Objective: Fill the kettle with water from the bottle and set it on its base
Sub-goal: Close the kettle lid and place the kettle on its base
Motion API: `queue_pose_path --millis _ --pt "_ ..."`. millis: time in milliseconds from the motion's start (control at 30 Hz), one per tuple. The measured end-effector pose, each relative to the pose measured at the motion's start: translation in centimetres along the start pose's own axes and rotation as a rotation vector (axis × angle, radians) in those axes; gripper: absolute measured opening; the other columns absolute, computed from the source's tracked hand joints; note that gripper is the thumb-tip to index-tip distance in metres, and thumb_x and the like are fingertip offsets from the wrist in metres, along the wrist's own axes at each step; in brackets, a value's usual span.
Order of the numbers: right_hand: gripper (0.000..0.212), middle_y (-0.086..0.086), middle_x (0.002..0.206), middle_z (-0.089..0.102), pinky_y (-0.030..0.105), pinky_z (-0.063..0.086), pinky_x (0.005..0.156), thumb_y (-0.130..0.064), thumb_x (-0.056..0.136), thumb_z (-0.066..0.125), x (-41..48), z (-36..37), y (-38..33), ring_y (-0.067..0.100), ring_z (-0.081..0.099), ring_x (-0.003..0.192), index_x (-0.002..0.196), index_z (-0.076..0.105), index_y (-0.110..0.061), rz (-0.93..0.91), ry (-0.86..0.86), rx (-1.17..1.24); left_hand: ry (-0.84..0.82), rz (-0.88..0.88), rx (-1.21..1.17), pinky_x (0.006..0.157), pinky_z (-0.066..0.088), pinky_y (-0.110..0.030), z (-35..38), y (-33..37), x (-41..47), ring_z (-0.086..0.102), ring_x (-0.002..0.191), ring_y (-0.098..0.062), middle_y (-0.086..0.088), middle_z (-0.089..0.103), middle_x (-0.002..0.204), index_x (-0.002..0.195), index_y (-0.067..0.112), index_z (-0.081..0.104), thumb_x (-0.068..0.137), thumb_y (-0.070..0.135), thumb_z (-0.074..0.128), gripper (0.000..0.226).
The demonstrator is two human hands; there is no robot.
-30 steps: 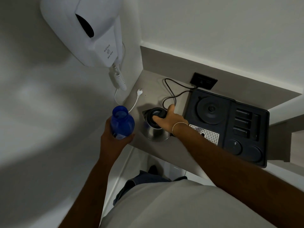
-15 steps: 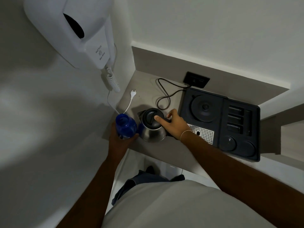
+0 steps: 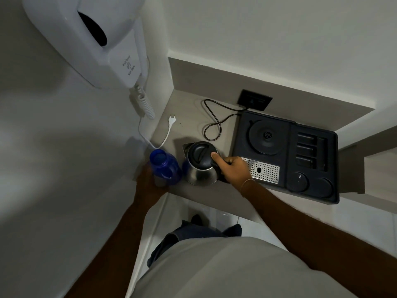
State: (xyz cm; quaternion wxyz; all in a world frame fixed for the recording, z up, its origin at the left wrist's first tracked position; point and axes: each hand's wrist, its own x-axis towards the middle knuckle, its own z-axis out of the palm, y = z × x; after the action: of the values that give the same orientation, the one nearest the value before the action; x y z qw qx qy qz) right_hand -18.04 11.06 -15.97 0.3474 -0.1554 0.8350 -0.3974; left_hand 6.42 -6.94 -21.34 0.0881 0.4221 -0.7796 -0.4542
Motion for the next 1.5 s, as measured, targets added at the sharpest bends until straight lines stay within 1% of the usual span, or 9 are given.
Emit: queue_pose_path --millis 100,300,433,567,700,833,1067,1200,1500 --pt "0.072 0.001 0.043 0.051 0.040 0.054 0.064 -0.080 0.078 0.067 -0.3 0.5 0.6 0.018 0.054 0.048 0.042 0.053 -0.019 0.020 0.039 0.034 0.046 0.012 0.198 0.100 0.057 -0.052 -0.1 -2.9 1.9 0.065 0.121 -0.027 -0.006 0.067 0.130 0.128 0.030 0.057 0.074 0.025 0.090 0.063" --pt "0.082 0.012 0.050 0.051 0.055 0.061 0.071 -0.094 0.061 0.070 -1.0 1.0 1.4 0.025 0.055 0.053 0.050 0.059 -0.014 0.053 0.056 0.152 0.026 0.137 0.244 0.084 0.059 -0.054 0.5 -6.2 4.6 0.068 0.090 -0.027 -0.003 0.069 0.096 0.099 0.023 0.063 0.099 0.052 0.059 0.029" --pt "0.101 0.032 0.059 0.051 0.060 0.063 0.069 -0.090 0.059 0.077 -2.0 1.4 2.5 0.029 0.055 0.056 0.061 0.057 0.009 0.092 0.116 0.307 0.081 -0.030 0.186 0.086 0.057 -0.055 -0.4 -3.3 3.4 0.067 0.096 -0.035 -0.013 0.069 0.104 0.101 0.021 0.065 0.098 0.025 0.061 0.006" --pt "0.069 0.018 0.053 0.049 0.040 0.053 0.063 -0.065 0.078 0.082 -3.4 0.8 1.7 0.026 0.050 0.053 0.050 0.058 -0.006 0.108 0.232 0.415 0.189 -0.044 -0.072 0.080 0.057 -0.052 -2.1 0.3 0.8 0.065 0.086 -0.034 -0.010 0.067 0.095 0.097 0.033 0.065 0.101 0.020 0.061 0.014" --pt "0.057 0.005 0.048 0.050 0.035 0.050 0.067 -0.036 0.093 0.078 -3.6 -0.8 0.8 0.023 0.051 0.053 0.044 0.053 -0.020 0.145 0.345 0.538 0.381 -0.064 -0.139 0.091 0.056 -0.032 -4.9 3.8 -1.2 0.065 0.112 -0.016 -0.001 0.064 0.129 0.144 0.017 0.062 0.105 0.030 0.061 0.041" --pt "0.052 0.003 0.048 0.048 0.034 0.045 0.061 -0.029 0.095 0.076 -4.1 -3.1 -0.2 0.019 0.047 0.047 0.051 0.052 -0.017 0.174 0.396 0.710 0.382 0.106 -0.146 0.083 0.053 -0.005 -7.5 8.7 -3.0 0.063 0.103 0.015 0.032 0.063 0.115 0.132 0.048 0.058 0.100 0.034 0.064 0.036" --pt "0.044 0.015 0.064 0.041 0.024 0.031 0.045 -0.044 0.081 0.073 -3.5 -11.1 -2.3 0.021 0.037 0.046 0.072 0.059 -0.003 -0.024 0.531 0.808 0.129 0.282 0.096 0.093 0.060 -0.038 -7.0 10.8 -3.6 0.066 0.111 -0.012 0.010 0.062 0.125 0.145 0.026 0.061 0.095 0.041 0.075 0.054" --pt "0.050 -0.001 0.041 0.041 0.021 0.031 0.041 -0.023 0.098 0.067 -2.1 -15.8 -2.8 0.013 0.038 0.036 0.056 0.044 -0.010 -0.092 0.643 0.753 0.143 0.312 0.211 0.095 0.059 -0.048 -7.7 12.0 -3.8 0.066 0.112 -0.020 0.012 0.063 0.127 0.143 0.020 0.065 0.090 0.041 0.074 0.057" --pt "0.047 -0.005 0.040 0.037 0.021 0.027 0.041 -0.017 0.093 0.062 3.0 -21.1 -0.4 0.011 0.035 0.035 0.053 0.038 -0.015 -0.042 0.730 0.717 0.011 0.369 0.367 0.086 0.051 -0.018 -8.7 12.7 -2.4 0.069 0.111 -0.024 0.004 0.064 0.132 0.139 0.022 0.068 0.079 0.006 0.089 0.065"
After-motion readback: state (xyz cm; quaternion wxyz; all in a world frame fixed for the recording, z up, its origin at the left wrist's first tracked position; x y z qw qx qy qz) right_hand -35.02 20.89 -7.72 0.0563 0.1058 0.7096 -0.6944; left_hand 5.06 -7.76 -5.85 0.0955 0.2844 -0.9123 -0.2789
